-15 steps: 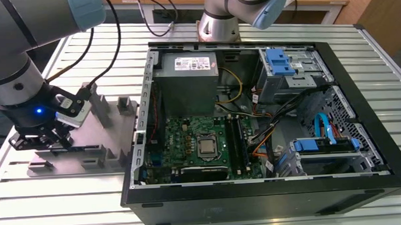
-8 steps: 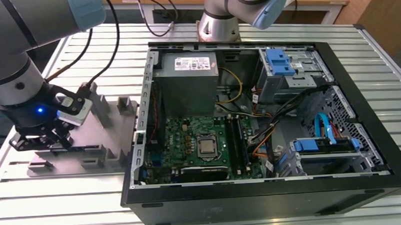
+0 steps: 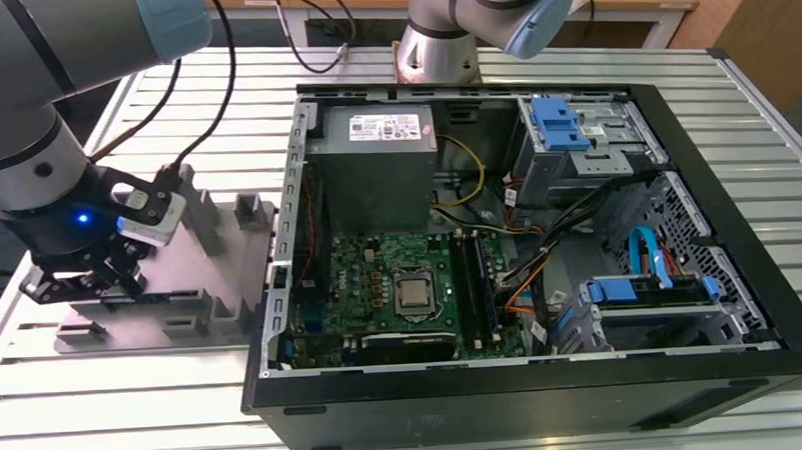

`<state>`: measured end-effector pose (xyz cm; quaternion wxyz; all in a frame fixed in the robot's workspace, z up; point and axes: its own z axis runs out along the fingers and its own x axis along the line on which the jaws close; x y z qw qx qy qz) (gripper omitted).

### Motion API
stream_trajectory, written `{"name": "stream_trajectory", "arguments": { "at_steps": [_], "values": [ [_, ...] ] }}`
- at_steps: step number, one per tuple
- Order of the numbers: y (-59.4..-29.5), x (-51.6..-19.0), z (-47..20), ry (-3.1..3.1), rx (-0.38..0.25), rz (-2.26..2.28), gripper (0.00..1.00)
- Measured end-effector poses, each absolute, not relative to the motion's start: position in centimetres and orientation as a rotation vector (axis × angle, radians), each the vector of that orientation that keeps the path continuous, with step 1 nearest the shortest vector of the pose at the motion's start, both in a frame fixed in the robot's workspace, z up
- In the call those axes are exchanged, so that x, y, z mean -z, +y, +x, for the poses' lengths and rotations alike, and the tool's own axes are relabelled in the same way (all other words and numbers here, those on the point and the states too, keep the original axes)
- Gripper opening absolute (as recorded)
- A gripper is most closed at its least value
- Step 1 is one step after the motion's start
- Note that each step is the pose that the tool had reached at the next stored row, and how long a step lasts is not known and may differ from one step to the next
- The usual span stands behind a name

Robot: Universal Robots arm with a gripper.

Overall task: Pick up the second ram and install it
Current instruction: 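Pick up the second ram and move it above second insertion slot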

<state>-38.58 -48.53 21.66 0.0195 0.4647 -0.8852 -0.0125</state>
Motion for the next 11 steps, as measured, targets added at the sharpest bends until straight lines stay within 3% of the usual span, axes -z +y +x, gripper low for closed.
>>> {"name": "stream_trajectory", "arguments": {
  "at_steps": [11],
  "values": [
    [-48.53, -21.66, -38.58, -2.676, 0.036, 1.568, 0.07]
  ]
}}
